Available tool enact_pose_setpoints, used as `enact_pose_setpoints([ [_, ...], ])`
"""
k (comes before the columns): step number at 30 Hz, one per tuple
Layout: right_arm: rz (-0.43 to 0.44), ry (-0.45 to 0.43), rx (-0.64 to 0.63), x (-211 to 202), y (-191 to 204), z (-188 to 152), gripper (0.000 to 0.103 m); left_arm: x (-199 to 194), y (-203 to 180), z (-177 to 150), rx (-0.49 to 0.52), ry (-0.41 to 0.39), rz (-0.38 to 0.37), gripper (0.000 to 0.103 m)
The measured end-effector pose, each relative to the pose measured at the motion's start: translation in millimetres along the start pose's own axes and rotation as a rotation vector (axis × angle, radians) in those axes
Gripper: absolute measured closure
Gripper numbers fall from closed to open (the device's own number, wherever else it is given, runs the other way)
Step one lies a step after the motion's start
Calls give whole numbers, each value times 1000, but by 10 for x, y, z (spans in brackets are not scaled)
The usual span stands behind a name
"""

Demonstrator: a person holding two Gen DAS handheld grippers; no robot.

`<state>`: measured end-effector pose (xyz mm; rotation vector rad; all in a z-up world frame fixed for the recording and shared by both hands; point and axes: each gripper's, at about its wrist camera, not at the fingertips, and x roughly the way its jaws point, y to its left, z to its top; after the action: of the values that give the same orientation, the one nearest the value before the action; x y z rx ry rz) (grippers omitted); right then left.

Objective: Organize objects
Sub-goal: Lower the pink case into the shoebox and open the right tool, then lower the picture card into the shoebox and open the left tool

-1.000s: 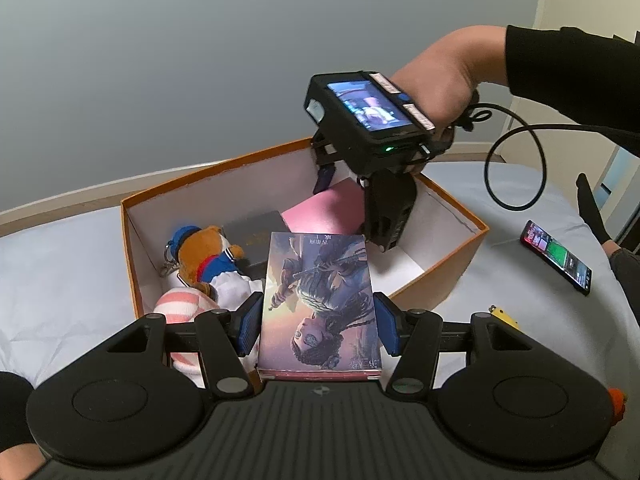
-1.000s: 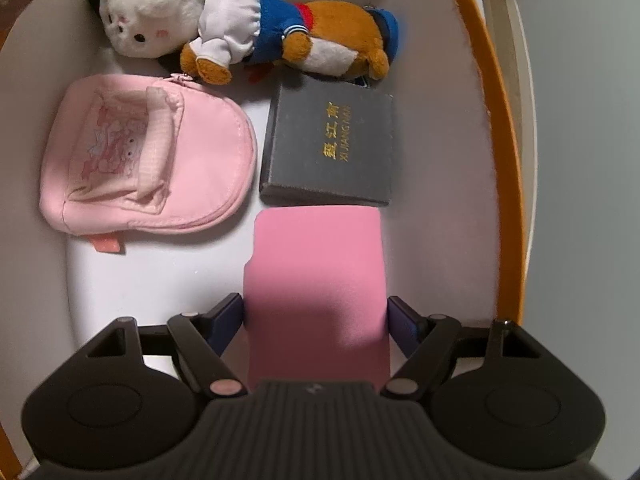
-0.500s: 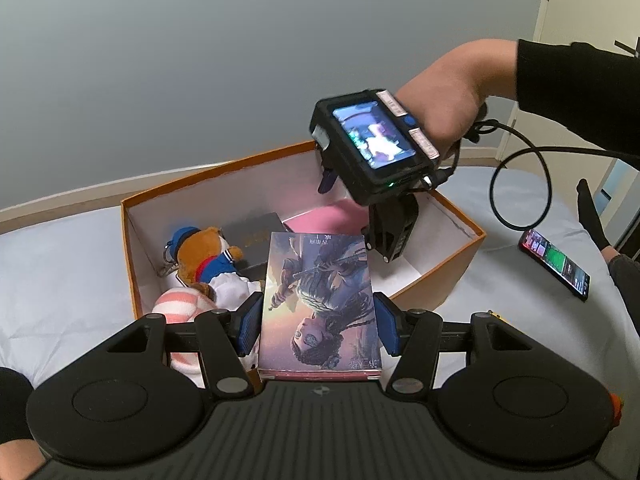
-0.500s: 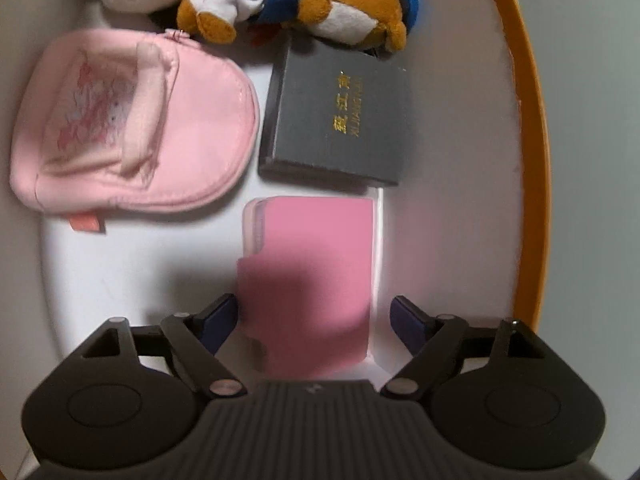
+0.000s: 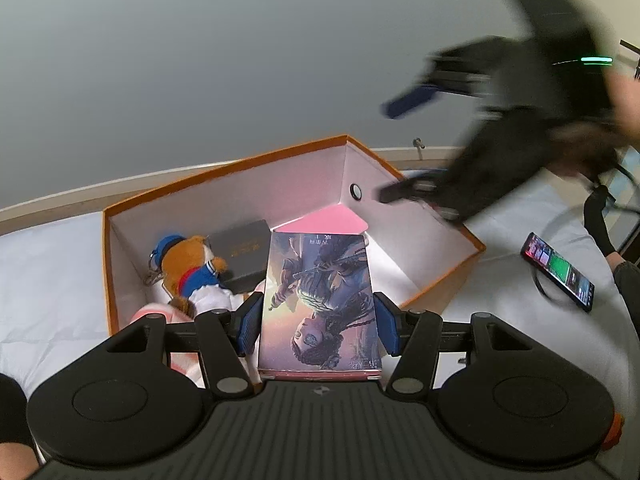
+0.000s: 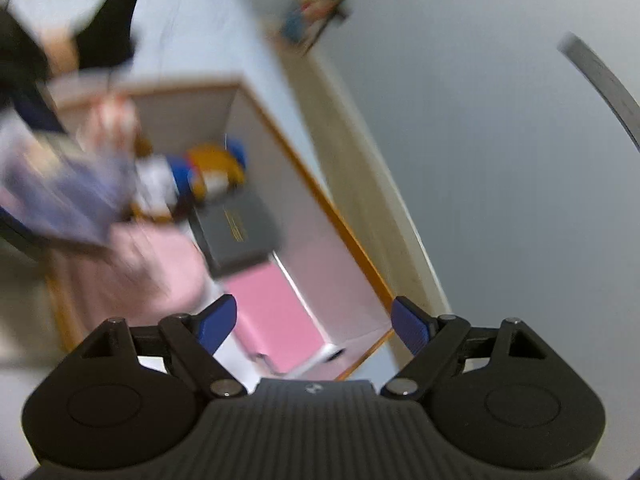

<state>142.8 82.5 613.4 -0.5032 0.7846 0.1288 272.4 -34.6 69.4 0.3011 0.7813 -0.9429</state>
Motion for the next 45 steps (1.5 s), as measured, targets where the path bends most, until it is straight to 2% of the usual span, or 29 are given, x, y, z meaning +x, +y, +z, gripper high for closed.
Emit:
enact_pose_setpoints([
  [2,21,-42,89,-190,58,-144,18,42,-20,41,8,14,4,37],
  [4,28,-48,177,-344,213,-320,18,114,-63,97,27,35,9,37],
  [8,-20,-31,333,-508,392,-627,18,250,-221,237,62,60,17,37],
  [11,-48,-54,427,-615,533,-872,18,389,-305,367,38,77,3,37],
  [14,-51,-78,533,-803,481,-1116,18,590,-375,529,44,119,-6,37],
  [17,-29,-105,627,-915,422,-1289,18,836,-425,708,125,189,-19,37],
  [19,-21,-108,633,-946,433,-1357,18,986,-414,777,139,234,-47,37],
  [22,-26,-118,634,-1019,448,-1416,18,1228,-301,797,59,307,-34,37],
  [26,-5,-142,660,-1091,410,-1469,18,1395,-392,695,7,348,-30,37],
  [29,1,-147,668,-1088,405,-1502,18,1528,-511,668,2,383,-52,37],
  [33,12,-147,672,-1091,419,-1538,18,1709,-525,662,-17,420,-37,37],
  [35,15,-149,670,-1117,425,-1546,18,1779,-502,637,-47,455,-41,38],
  [39,20,-154,672,-1162,424,-1567,18,1850,-472,589,-61,483,5,38],
  [41,23,-156,678,-1162,416,-1567,18,1854,-452,583,-91,500,-2,38],
  [45,28,-162,674,-1198,420,-1561,18,1833,-479,533,-74,549,-17,32],
])
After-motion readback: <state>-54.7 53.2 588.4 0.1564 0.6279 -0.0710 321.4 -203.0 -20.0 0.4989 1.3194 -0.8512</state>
